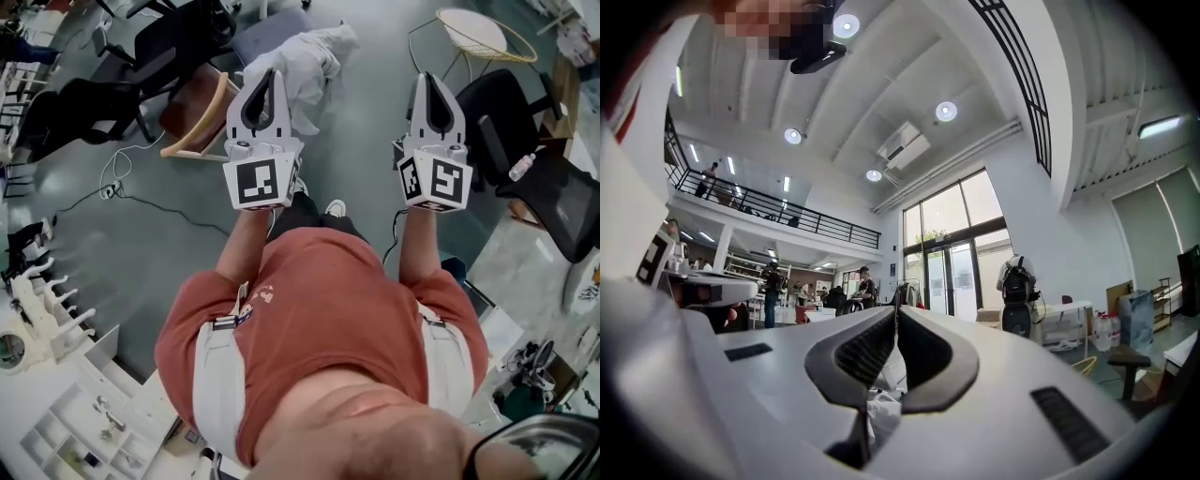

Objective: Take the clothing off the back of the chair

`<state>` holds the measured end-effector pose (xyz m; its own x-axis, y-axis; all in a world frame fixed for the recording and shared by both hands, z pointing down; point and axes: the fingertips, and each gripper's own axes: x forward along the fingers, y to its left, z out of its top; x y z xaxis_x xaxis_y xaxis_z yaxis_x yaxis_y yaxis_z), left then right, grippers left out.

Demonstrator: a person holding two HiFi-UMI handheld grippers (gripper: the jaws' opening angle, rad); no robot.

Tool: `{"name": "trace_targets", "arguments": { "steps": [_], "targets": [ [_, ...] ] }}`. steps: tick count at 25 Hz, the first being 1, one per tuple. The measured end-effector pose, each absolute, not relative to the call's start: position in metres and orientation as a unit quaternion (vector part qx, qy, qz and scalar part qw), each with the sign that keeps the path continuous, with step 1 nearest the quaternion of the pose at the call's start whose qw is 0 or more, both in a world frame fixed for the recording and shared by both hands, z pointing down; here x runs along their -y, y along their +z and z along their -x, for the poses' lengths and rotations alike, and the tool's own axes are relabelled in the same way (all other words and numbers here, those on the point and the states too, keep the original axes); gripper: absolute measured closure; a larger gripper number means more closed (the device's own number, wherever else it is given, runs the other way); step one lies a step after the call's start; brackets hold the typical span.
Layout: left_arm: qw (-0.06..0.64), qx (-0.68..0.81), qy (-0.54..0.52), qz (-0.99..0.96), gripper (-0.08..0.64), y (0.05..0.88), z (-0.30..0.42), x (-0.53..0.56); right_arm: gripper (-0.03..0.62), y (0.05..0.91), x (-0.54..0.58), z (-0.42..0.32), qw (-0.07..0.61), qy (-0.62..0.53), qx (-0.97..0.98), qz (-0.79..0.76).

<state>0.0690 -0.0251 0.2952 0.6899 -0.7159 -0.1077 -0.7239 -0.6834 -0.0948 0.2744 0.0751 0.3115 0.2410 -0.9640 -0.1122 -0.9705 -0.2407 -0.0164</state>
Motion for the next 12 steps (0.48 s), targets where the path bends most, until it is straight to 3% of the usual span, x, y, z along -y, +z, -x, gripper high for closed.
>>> {"name": "trace_targets", "arguments": {
  "steps": [12],
  "targets": [
    [0.058, -0.43, 0.042, 0.9, 0.545, 0.315, -0.028, 0.141, 0.566, 0.318, 0.064, -0.234, 0.025, 0.047, -0.655, 0.753]
  ]
}}
